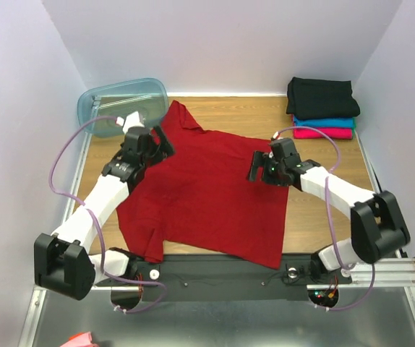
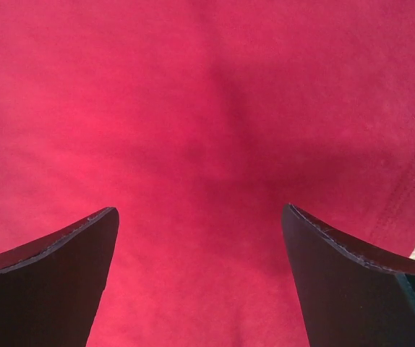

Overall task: Fold and stack the t-shirts
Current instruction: Flatten the tshirt out

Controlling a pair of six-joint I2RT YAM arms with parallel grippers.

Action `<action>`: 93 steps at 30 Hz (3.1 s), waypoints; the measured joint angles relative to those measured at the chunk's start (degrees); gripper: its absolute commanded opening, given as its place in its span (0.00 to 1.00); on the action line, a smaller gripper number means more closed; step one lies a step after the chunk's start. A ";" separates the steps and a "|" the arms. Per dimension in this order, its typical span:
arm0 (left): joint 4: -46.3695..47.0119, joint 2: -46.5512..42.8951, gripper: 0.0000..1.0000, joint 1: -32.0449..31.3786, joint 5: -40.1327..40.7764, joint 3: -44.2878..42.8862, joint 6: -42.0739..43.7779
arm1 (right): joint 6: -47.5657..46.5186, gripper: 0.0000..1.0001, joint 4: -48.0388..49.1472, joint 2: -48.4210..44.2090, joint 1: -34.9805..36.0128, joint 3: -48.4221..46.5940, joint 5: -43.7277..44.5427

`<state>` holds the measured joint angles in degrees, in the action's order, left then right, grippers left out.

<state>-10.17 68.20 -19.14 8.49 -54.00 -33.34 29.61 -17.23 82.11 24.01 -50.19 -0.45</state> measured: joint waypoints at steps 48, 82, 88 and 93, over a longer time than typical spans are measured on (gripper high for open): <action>1.79 35.91 0.98 0.52 -2.10 -23.02 3.23 | -10.49 1.00 2.99 24.09 -17.31 -26.05 7.43; -0.98 40.00 0.98 3.52 -4.90 -26.91 2.54 | -16.81 1.00 -0.42 39.93 -16.85 -46.58 5.51; -5.33 10.21 0.98 -6.14 1.27 -10.38 -3.06 | -14.40 1.00 0.09 21.11 -14.25 -35.47 3.39; -14.05 -6.88 0.98 -19.17 5.27 3.61 -15.15 | -11.15 1.00 1.46 7.17 -12.52 -22.14 2.36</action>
<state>-24.23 61.32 -38.30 13.76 -50.39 -48.49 18.46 -15.77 89.27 11.49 -72.34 1.91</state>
